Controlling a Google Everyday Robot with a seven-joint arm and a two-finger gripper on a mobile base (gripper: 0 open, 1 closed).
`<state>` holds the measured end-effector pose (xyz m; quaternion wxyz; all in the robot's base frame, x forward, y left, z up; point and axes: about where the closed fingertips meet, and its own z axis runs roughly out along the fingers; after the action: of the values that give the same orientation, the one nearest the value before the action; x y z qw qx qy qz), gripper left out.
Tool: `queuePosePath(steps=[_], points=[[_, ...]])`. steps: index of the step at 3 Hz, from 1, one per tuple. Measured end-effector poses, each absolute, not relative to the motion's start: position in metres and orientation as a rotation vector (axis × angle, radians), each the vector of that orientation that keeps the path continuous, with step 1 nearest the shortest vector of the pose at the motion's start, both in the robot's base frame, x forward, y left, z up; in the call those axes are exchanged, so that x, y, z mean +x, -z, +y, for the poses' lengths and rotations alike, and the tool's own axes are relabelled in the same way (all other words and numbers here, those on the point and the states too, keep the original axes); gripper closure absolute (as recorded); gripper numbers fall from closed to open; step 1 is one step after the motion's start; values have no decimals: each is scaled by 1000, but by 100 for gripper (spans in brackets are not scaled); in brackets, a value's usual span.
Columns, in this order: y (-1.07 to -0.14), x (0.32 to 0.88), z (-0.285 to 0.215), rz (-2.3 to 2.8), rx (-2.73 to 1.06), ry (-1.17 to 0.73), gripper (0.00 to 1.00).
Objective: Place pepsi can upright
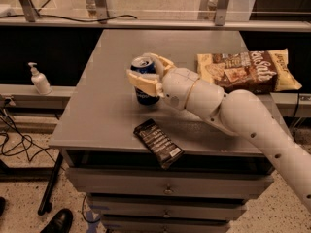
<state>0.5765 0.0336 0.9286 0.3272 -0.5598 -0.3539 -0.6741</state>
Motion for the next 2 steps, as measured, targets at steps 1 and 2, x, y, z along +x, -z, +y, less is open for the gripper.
queuePosePath(steps=[1,2], points=[[-925,578,29,-919,-1476,1761,81],[-922,578,27,-914,-1485,1760,58]])
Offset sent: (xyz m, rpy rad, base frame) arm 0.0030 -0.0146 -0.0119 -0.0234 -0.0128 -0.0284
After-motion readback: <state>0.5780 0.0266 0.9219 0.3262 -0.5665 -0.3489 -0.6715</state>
